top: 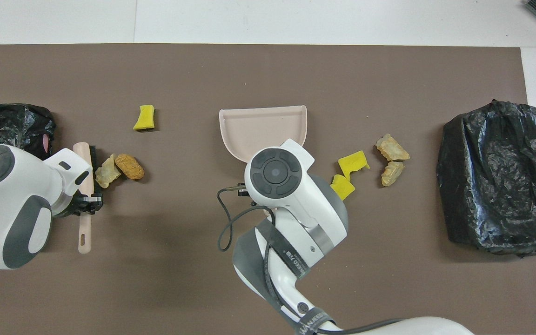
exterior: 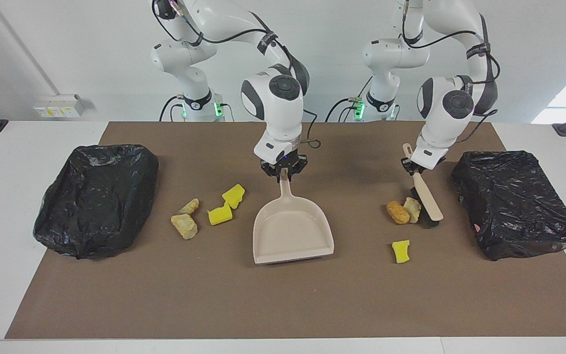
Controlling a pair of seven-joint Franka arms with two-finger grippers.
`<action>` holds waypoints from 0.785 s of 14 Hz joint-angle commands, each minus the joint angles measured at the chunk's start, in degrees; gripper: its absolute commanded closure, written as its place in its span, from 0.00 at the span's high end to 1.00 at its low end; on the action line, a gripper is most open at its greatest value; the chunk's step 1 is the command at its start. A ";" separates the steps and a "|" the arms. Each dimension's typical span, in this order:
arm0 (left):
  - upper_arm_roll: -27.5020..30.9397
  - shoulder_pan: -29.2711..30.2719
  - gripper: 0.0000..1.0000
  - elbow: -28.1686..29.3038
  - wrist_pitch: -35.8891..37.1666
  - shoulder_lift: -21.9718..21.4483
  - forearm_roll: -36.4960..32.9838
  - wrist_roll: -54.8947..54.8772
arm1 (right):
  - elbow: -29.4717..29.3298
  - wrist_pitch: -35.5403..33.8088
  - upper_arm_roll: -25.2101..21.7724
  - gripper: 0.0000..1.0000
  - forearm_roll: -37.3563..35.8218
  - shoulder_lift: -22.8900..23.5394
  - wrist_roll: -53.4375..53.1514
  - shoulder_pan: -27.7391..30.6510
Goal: Sweep and dump trash in bin
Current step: 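Sweep the chunks and sponges into the dustpan with the left gripper's brush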
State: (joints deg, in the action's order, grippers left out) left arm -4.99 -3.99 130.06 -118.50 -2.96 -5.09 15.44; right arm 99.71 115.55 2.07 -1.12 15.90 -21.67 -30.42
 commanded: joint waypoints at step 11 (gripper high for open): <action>1.04 -5.85 0.00 -16.39 3.45 8.04 -10.54 -1.38 | 2.33 -8.59 0.30 0.00 0.07 -3.15 61.61 7.13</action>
State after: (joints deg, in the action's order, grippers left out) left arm -3.91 -10.77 121.33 -117.42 -0.04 -11.76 15.34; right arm 100.13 107.06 1.99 -1.06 14.20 30.97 -25.31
